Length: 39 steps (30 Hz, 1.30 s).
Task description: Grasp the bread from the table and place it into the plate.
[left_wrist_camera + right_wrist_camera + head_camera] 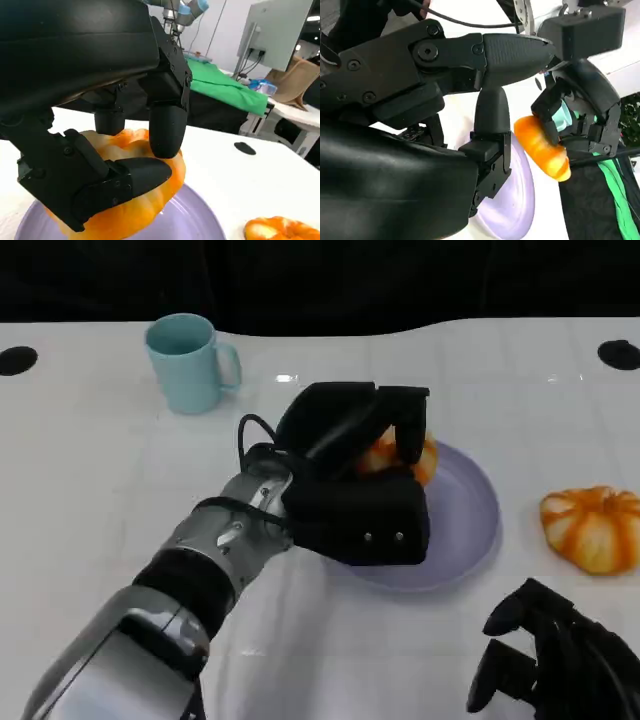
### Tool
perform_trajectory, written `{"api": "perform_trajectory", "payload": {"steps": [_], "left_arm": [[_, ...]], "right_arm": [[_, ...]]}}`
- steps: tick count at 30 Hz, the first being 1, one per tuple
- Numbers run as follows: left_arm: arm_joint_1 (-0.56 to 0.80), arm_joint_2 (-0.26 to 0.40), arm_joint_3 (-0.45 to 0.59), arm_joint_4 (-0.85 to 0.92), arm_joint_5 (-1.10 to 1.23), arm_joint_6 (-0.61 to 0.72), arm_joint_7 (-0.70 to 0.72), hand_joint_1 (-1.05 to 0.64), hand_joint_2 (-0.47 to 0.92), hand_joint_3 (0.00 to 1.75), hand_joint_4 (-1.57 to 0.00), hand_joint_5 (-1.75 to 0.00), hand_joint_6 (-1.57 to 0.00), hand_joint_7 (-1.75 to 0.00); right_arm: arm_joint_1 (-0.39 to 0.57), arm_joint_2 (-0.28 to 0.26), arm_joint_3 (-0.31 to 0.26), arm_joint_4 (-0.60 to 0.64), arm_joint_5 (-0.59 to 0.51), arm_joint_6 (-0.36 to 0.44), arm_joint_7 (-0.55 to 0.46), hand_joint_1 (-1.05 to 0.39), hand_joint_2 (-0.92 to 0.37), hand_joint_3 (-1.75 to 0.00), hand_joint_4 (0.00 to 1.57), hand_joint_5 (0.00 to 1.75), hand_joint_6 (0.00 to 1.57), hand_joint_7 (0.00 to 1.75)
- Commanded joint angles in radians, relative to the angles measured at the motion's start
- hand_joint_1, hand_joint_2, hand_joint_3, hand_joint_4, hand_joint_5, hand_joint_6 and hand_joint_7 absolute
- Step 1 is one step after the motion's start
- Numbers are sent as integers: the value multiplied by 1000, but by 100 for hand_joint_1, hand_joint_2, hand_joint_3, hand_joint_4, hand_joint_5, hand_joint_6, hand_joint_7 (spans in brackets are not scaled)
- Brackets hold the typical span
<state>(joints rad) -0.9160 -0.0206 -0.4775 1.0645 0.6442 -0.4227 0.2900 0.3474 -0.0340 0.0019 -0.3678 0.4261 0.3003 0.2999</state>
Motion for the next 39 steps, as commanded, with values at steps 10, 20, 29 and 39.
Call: {"api": "perform_trajectory", "payload": {"steps": [10, 20, 29, 39], "left_arm": [[-65, 17, -25, 24, -12, 70, -254, -40, 92, 26, -49, -75, -62, -12], [-60, 52, -54, -38, -1, 90, -350, -84, 92, 48, -17, -30, -30, 0], [-24, 107, -46, -173, -18, 93, -414, -96, 92, 54, -9, -26, -24, -1], [186, 164, 77, -456, -211, 42, -486, -80, 92, 43, -23, -35, -32, -4]], "right_arm": [[16, -3, -5, -4, 7, -25, 3, -51, -92, -46, 60, 175, 37, 167], [22, -5, 2, -23, 0, -19, -10, -52, -92, -45, 59, 175, 37, 167], [18, -6, 7, -28, -7, -16, -15, -51, -92, -48, 59, 175, 36, 167], [5, -8, 7, -17, -4, -18, -18, -51, -92, -48, 58, 175, 36, 166]]}}
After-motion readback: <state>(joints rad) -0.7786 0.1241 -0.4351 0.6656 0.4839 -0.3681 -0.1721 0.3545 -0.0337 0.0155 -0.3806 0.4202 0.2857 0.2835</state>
